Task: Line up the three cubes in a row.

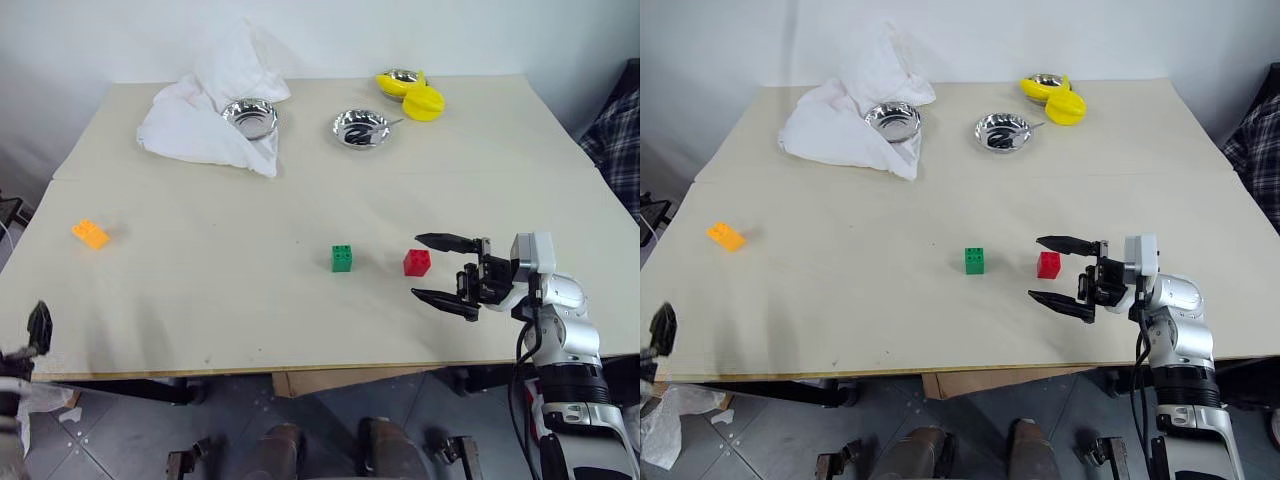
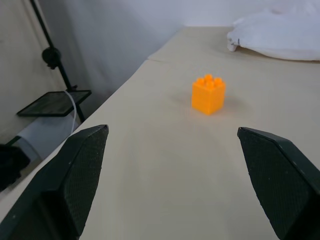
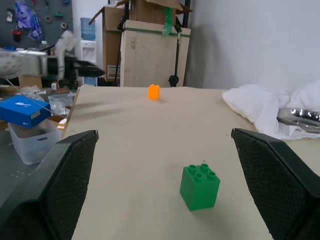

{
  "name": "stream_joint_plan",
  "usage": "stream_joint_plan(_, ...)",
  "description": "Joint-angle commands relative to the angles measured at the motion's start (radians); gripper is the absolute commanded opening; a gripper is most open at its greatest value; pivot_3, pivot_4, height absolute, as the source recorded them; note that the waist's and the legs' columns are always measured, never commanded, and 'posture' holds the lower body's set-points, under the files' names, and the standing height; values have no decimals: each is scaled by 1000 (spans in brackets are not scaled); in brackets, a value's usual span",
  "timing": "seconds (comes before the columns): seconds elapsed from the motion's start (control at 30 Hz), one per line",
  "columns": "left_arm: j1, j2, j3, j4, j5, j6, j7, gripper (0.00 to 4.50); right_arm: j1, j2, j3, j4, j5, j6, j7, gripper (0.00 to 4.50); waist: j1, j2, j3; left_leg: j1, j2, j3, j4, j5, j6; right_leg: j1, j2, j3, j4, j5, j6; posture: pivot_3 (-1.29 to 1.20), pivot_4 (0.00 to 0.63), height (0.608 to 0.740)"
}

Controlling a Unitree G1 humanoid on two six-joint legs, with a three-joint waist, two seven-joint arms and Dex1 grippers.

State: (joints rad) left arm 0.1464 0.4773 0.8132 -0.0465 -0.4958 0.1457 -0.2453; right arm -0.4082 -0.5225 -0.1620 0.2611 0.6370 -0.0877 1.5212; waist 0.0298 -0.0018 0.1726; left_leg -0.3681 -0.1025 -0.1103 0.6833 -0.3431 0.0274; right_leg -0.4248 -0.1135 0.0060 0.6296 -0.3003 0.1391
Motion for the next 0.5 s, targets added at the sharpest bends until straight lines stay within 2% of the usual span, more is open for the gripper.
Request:
stream_joint_plan(0.03, -140, 95, -46, 119, 32, 76, 48, 4357, 10, -9, -19, -22, 8, -9, 9, 4500, -3, 0, 0, 0, -1, 0, 0, 0, 0, 0, 0, 0, 1, 0, 0, 0, 150, 740)
stream_joint_plan(0.2, -493, 220, -158, 473, 123, 80, 104, 4357, 45, -1, -20, -61, 8, -6, -18, 4500, -8, -1, -1, -1, -1, 0, 0, 0, -1, -3, 0, -4, 6, 0, 0, 0, 150, 740)
stream_joint_plan(0.27, -590, 251, -184, 612, 144, 52, 100, 4357, 57, 0, -20, -75, 9, -5, -25, 4500, -14, -1, -1, 0, -2, 0, 0, 0, 0, -4, 0, -5, 9, 0, 0, 0, 150, 740)
stream_joint_plan(0.37, -708, 271, -253, 777, 191, 18, 81, 4357, 71, -2, -27, -90, 11, -3, -40, 4500, -32, -1, -1, 0, -2, 1, -1, 0, 0, -4, 0, -7, 11, 0, 0, 0, 150, 740)
stream_joint_plan(0.5, -816, 253, -308, 886, 231, -4, 121, 4357, 94, -2, -30, -118, 15, 0, -57, 4500, -35, -1, -1, -1, -4, 0, -1, 0, 0, -5, 0, -8, 12, 0, 0, 0, 150, 740)
